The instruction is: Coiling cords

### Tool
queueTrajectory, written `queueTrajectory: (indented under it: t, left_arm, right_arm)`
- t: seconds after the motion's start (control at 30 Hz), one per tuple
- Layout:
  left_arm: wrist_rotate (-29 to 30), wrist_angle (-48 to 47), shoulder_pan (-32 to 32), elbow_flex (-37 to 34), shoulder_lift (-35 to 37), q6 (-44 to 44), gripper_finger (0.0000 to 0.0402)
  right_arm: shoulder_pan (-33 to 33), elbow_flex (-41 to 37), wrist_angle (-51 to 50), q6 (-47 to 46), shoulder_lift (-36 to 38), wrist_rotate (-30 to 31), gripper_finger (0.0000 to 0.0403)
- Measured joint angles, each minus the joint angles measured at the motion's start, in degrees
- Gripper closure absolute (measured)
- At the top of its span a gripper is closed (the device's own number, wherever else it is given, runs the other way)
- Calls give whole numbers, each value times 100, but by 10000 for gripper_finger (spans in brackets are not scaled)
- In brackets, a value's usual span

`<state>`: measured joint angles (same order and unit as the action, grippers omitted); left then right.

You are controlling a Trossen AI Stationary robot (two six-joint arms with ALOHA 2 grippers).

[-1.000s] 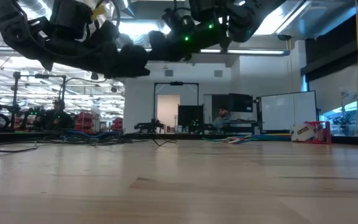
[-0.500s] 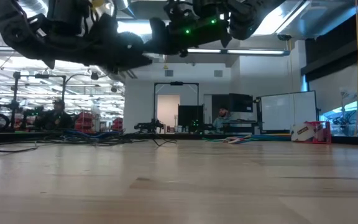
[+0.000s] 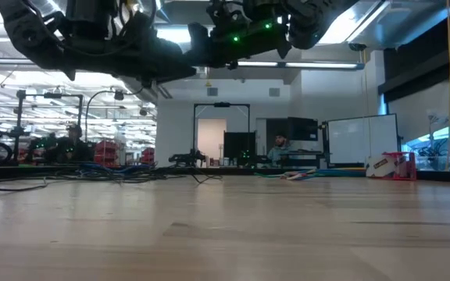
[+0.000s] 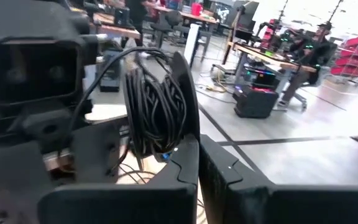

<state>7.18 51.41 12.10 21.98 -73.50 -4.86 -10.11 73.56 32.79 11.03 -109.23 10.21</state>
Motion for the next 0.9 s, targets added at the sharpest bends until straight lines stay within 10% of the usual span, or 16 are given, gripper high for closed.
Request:
queueTrajectory:
  t: [0.37, 0.73, 0.9]
  left_arm:
    - [-105, -1400, -11, 41, 639, -432, 357]
    - [-79, -7010, -79, 1241, 2067, -345, 239]
    - [-63, -7766, -101, 1581, 2584, -346, 235]
  right_arm:
    - [0, -1, -327, 434, -11, 435, 398]
    - [-7, 0, -657, 695, -11, 720, 398]
    - [-4, 0, -812, 747, -13, 720, 398]
